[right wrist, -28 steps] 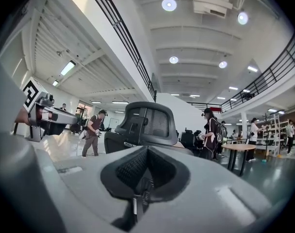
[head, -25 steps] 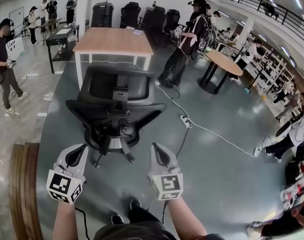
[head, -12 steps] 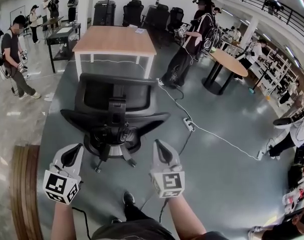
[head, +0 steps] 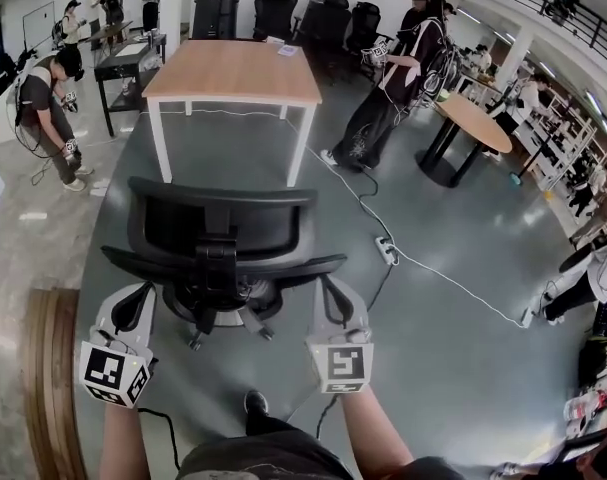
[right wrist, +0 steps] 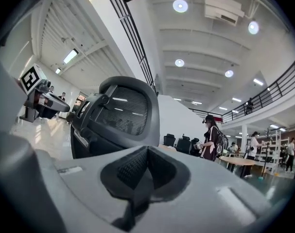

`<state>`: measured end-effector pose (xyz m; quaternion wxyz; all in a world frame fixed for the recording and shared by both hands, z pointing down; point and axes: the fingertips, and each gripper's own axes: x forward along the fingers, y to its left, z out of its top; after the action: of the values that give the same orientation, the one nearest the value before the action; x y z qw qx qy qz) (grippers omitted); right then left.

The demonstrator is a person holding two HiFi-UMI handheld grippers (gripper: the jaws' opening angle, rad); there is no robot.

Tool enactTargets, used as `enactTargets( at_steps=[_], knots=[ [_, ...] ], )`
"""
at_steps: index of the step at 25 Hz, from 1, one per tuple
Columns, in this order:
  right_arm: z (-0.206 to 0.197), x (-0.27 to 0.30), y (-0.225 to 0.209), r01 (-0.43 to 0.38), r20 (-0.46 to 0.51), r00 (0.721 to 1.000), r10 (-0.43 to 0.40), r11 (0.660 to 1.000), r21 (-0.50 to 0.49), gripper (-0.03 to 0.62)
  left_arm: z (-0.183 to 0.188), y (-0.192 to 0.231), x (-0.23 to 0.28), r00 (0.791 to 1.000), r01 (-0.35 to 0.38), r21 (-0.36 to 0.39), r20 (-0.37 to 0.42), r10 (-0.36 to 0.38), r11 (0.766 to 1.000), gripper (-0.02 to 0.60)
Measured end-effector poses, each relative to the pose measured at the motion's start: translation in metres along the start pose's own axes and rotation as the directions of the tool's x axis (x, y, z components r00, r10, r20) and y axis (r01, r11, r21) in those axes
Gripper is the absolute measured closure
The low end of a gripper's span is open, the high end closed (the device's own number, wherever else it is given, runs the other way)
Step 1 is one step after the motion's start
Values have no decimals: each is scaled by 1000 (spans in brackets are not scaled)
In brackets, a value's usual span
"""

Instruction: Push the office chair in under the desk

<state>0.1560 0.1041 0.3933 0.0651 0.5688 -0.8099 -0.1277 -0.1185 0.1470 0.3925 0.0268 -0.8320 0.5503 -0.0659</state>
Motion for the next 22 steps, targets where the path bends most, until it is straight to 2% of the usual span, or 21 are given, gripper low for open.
enactTargets(
  at_steps=[2, 4, 10, 14, 18, 22],
  knots=[
    [-2, 0, 3, -21, 3, 1000, 21, 999, -50, 603, -7, 6, -2, 999, -40, 5, -11, 40, 999, 565],
    [-8, -1, 9, -49, -2, 999, 49, 994, -93, 563, -20, 11, -6, 997, -72, 7, -29, 72, 997, 563],
    [-19, 3, 11, -90, -18, 996, 89, 989, -118, 530, -32, 21, -8, 989, -126, 46, -66, 129, 991, 521],
    [-17, -5, 7, -131, -34, 991, 128, 980, -151, 485, -25, 12, -10, 986, -136, 108, -86, 146, 985, 441],
    [-21, -10, 11, -176, -83, 983, 162, 961, -211, 413, -27, 10, -11, 983, -129, 171, -105, 148, 977, 358],
    [-30, -8, 15, -174, -127, 981, 144, 948, -265, 356, -36, 18, -10, 977, -126, 287, -132, 169, 950, 256]
  ],
)
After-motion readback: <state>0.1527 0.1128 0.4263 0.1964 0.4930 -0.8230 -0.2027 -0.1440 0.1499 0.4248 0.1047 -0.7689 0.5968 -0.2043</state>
